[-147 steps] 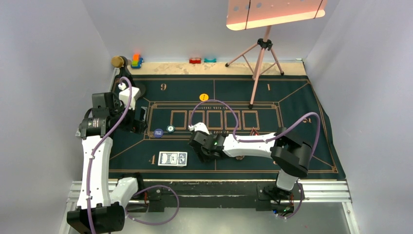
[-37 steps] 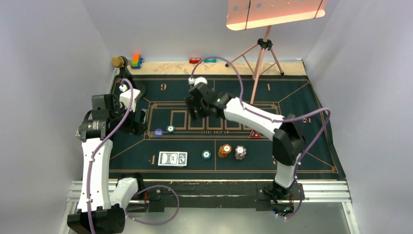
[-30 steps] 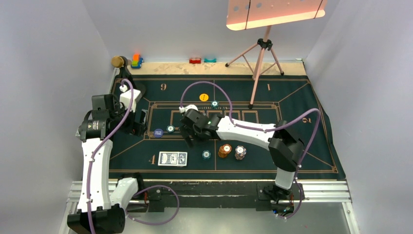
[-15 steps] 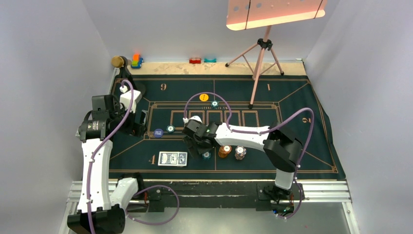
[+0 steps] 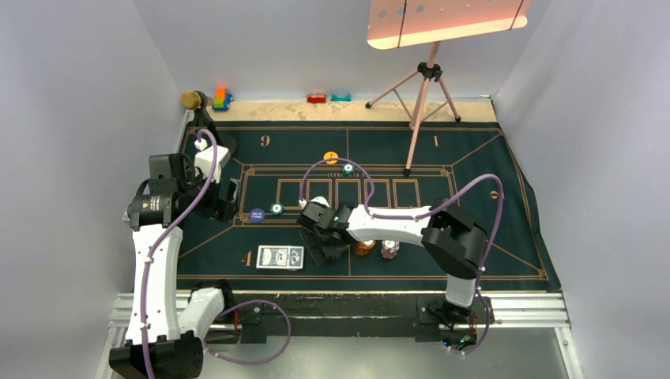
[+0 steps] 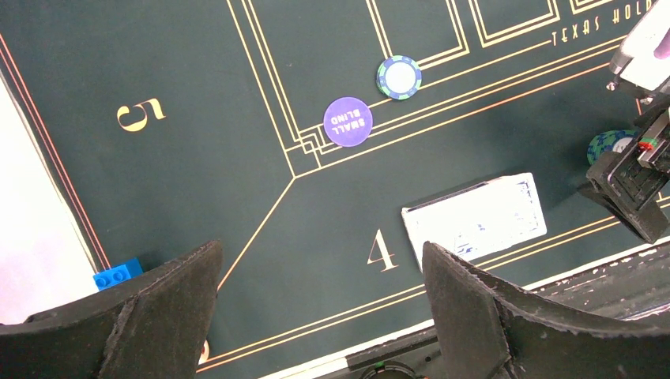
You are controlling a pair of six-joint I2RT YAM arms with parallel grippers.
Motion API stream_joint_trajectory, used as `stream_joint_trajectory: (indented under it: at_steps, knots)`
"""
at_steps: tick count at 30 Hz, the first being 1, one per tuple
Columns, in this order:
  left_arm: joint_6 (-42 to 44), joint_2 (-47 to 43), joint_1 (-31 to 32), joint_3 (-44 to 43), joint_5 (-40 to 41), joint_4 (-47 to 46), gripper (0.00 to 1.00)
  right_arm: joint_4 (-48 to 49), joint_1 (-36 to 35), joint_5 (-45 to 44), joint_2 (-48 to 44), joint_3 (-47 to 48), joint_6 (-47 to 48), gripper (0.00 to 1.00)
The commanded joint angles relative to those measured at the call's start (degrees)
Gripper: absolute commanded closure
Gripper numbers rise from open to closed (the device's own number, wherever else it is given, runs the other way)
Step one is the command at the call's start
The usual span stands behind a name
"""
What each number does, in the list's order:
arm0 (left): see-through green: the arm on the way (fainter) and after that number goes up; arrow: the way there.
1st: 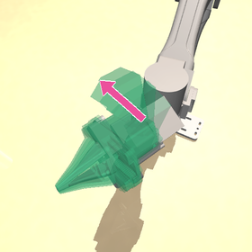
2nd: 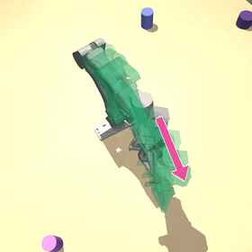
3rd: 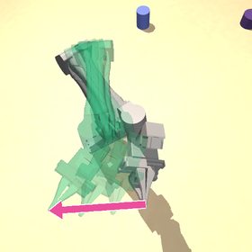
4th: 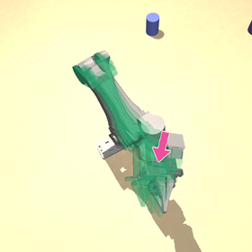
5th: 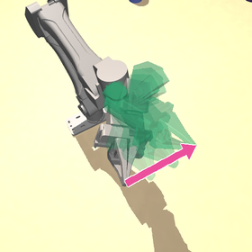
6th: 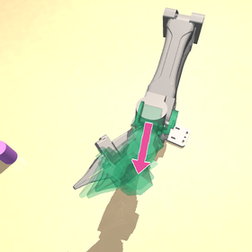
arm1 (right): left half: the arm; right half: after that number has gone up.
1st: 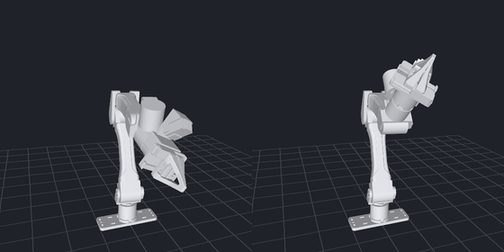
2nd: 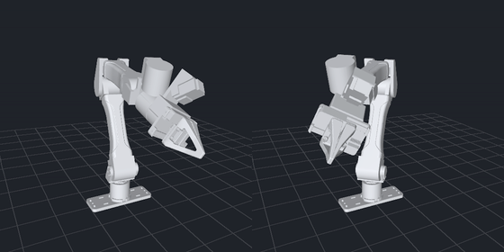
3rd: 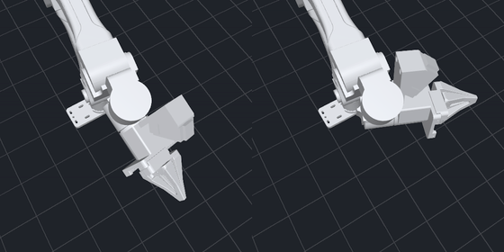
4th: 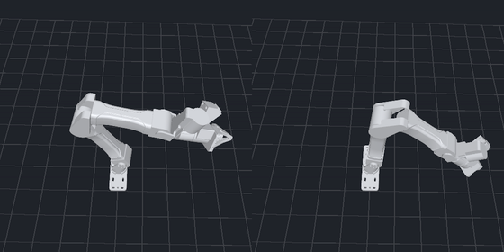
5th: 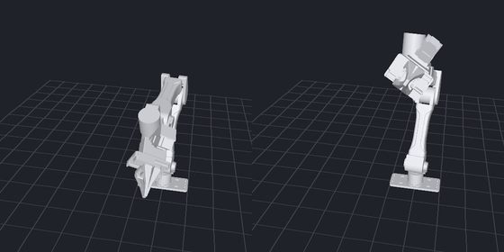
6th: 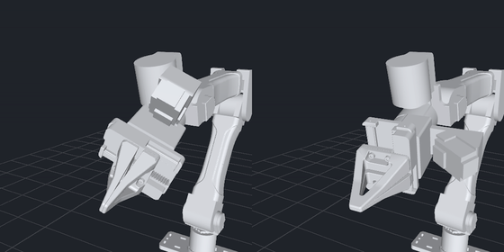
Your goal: Distribute texas hold em gaming equipment
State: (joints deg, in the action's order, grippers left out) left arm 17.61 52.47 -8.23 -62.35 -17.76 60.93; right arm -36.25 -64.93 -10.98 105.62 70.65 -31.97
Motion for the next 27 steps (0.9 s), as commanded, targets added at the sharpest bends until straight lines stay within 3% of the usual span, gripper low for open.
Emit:
stream_joint_trajectory:
  at_steps: [1,14,27]
  knots:
    - [0.64,-0.66,-0.29,-1.46,-0.08,-0.57,0.0,0.7,-0.24,0.1,0.2,-1.16,-0.72,0.17]
    - [0.8,-0.48,-0.3,-1.75,0.15,-0.85,0.0,1.27,-1.14,3.01,1.52,-0.31,-1.33,0.39]
    - [1.11,-0.43,-0.29,-2.21,0.09,-0.61,0.0,-0.3,-1.34,2.78,0.63,2.46,-0.3,0.77]
